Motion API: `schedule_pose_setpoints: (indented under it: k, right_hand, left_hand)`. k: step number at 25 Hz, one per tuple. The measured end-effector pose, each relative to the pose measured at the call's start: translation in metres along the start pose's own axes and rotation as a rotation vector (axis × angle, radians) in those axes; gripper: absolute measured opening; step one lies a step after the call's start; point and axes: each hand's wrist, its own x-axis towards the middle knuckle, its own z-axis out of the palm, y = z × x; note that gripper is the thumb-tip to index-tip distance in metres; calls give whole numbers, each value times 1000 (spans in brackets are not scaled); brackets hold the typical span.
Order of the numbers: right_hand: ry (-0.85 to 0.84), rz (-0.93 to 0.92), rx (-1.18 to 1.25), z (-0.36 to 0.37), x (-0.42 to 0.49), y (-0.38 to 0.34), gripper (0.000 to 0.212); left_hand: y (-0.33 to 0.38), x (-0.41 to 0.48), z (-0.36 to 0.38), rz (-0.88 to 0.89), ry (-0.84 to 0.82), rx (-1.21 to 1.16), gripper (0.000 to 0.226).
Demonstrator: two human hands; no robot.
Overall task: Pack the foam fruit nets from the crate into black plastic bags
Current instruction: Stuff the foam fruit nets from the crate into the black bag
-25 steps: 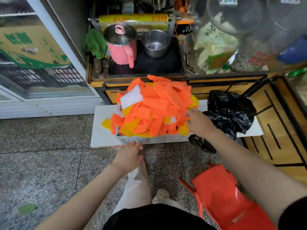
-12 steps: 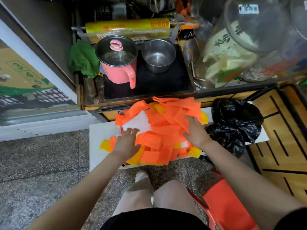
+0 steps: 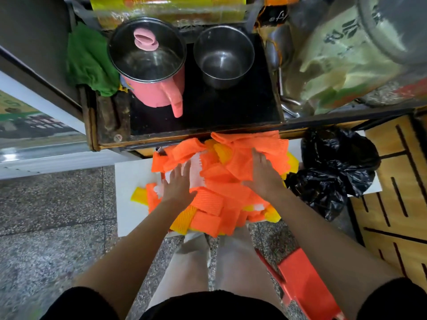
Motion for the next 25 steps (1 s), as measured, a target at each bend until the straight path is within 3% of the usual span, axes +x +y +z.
schedule_pose_setpoints:
  k: [5,8,11,13,14,16,19,21,25]
  right_hand:
    - [-31,-137,-63,-11,19,8,64]
    - [-30,-174,-15,-20,23,14,59]
    - [-20,-155,172,-28,22,23,57]
    - [-2,-143,305,-31,17,28,56]
    - [10,-136,365,-32,14,32,54]
    - [17,-120,460,-35,9,37,52]
    - [-21,-95,517,-35,6,50,49]
    - [-53,-91,531,-36,5,59,48]
    - [-95,-85,586,-35,7,80,51]
  left_hand:
    - [-4,0,-17,-71,230,-323,32]
    - [6,-11,-30,-130,377,-481,35]
    - [38,-27,-27,-71,280,-805,34]
    - [56,-31,-14,34,242,-873,25]
    - [62,-30,-6,70,237,-858,27]
    - [68,-25,9,65,167,-715,56]
    - [73,-18,30,41,5,-225,101]
    - [76,-12,41,22,65,-43,101]
    - [70,1,50,-107,261,-77,87]
